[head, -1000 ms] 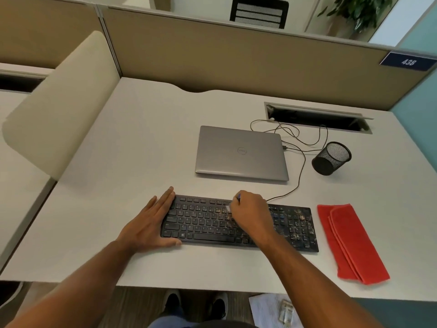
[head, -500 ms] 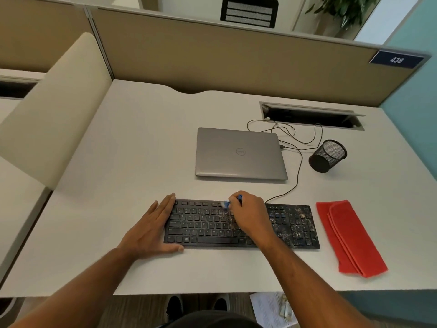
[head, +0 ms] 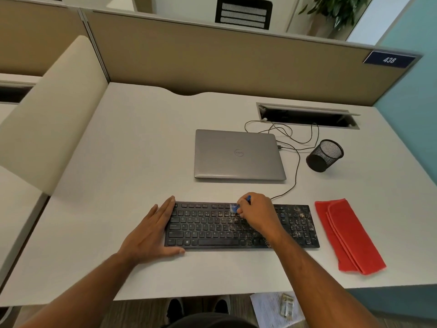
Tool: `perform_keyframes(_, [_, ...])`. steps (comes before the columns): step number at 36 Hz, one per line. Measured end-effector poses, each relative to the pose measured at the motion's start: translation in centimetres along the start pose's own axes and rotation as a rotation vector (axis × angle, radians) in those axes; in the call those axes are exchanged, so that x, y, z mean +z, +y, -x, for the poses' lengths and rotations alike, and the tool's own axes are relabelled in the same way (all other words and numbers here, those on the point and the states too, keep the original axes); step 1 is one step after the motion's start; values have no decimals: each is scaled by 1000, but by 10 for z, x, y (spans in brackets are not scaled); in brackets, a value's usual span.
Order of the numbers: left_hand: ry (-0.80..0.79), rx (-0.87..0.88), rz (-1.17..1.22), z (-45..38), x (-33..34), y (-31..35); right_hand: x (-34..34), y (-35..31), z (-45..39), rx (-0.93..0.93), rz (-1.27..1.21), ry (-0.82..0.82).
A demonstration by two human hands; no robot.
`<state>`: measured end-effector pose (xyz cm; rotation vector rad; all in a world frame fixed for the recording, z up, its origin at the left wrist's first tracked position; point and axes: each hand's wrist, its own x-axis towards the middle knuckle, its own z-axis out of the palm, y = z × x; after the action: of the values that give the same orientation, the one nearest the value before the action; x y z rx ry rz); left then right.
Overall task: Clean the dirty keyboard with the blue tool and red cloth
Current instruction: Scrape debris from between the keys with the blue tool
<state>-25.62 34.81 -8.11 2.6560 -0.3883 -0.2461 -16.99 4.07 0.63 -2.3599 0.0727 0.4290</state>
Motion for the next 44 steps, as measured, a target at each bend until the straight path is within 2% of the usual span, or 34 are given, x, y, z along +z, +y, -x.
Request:
perform_keyframes(3, [-1,-1,-7,0,0,0,-3,0,0,-2,28,-25])
perform_keyframes(8, [-3,-7,-3,0,-2,3,-3,-5,2,-28,-83,92])
perform_keyframes(14, [-3,-8,6,1,-5,6,-2,-1,0,-14,33,-45])
perform_keyframes(20, [-9,-22,3,1,-6,7,-18,1,-2,11,-81,130])
perform_keyframes(26, [-13,-42,6,2,-6,8,-17,9,-4,34,-40,-39])
perform_keyframes(30, [-12,-35,4,2,-6,8,-18,5,-5,18,-127,84])
perform_keyframes(32, [-10,-30,-6,1,-7,9,-17,5,-4,-2,-93,86])
perform_keyframes(36, [-11,-53,20,2,-7,9,-16,6,-4,-34,117,-33])
perform_keyframes(41, [-10,-55,12,2,-4,6,-19,4,-5,-57,118,60])
perform_keyframes(44, [-5,-52,15,2,-5,7,-19,5,-2,-72,195,-17])
